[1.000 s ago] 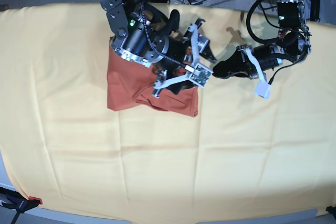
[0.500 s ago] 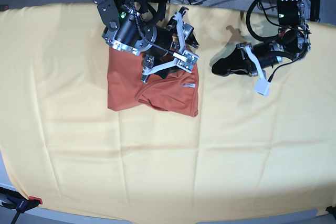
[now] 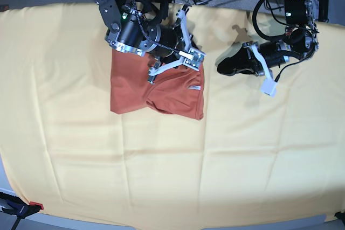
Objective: Fold the T-shirt properly
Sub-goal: 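Release the bundle and lift the right gripper away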
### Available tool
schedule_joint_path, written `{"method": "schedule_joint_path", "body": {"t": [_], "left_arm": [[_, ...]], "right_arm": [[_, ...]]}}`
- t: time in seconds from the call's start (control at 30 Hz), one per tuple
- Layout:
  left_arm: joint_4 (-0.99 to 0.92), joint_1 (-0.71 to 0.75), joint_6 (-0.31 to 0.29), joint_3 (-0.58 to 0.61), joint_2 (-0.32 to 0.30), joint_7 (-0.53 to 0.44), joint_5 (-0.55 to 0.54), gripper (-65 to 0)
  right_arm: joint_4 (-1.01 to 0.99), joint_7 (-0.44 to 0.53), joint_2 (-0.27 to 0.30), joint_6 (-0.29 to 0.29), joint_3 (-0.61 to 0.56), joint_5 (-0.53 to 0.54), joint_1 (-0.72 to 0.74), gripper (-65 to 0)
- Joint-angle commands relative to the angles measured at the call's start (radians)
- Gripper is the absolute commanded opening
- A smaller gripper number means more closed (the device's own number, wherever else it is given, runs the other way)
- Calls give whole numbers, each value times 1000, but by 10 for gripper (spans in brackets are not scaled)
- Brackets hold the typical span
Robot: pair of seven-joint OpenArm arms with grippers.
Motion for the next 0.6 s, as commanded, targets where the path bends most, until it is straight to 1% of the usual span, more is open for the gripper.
{"method": "schedule_joint_path", "body": {"t": [0.0,0.03,0.07,0.17,0.23,0.27,0.33,0.37,0.47,0.57], "left_arm": [[16,-14,-9,-5,-11,-15,-28,-650],[16,-14,-9,-5,-11,-15,-28,-650],[16,-14,-9,-5,-11,-15,-28,-650],[16,-14,-9,-5,-11,-15,-28,-650],[16,-14,-9,-5,-11,-14,-28,-650],[16,-14,-9,-5,-11,-15,-28,-650],[16,-14,-9,-5,-11,-15,-28,-650],[16,-14,-9,-5,-11,-15,-28,-650],[16,-14,-9,-5,-11,-15,-28,-650],[16,-14,-9,-5,-11,-15,-28,-650]], "right_arm": [[20,26,-5,-2,-1,9,10,-434],[20,26,-5,-11,-1,9,10,-399],[20,25,-5,-16,-1,8,10,-388],[20,25,-5,-15,-1,0,10,-389],[20,25,-5,-19,-1,-34,10,-404],[20,25,-5,-35,-1,-56,10,-439],[19,25,-5,-60,-1,-94,10,-578],[19,25,-5,-61,-1,-102,10,-647],[20,26,-14,-66,-1,-92,3,-650],[20,25,-50,-83,-1,-40,-19,-650]]}}
